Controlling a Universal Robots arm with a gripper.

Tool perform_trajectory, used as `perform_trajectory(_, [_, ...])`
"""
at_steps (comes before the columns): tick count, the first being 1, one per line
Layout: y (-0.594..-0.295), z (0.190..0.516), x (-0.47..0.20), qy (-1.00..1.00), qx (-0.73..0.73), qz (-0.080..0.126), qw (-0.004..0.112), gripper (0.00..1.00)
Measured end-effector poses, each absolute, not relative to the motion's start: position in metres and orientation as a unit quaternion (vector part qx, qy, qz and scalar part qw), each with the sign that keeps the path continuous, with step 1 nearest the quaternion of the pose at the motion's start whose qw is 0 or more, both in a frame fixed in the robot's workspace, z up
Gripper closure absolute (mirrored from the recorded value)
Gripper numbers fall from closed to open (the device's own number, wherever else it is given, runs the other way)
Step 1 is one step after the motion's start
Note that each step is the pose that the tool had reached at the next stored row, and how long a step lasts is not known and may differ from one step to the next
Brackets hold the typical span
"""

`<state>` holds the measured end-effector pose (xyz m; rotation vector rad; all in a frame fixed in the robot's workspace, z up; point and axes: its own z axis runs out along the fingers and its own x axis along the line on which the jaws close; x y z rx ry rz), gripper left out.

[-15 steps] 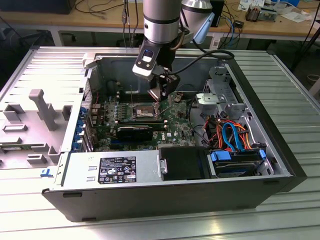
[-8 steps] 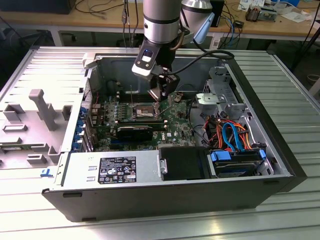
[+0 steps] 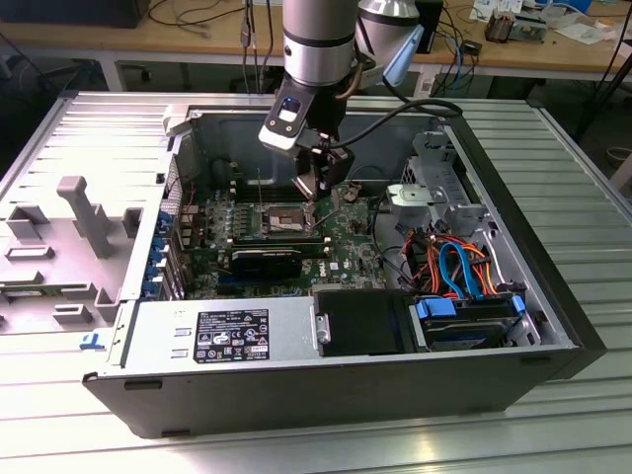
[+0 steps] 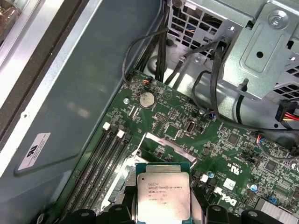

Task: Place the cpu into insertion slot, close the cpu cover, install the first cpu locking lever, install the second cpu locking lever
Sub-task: 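Place the cpu into insertion slot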

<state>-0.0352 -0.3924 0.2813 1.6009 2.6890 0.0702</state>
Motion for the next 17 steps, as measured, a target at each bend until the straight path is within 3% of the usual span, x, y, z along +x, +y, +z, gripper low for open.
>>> perform_trajectory(17, [-0.3924,0.2813,-0.0352,0.845,0.534,0.022,0.006,0.45])
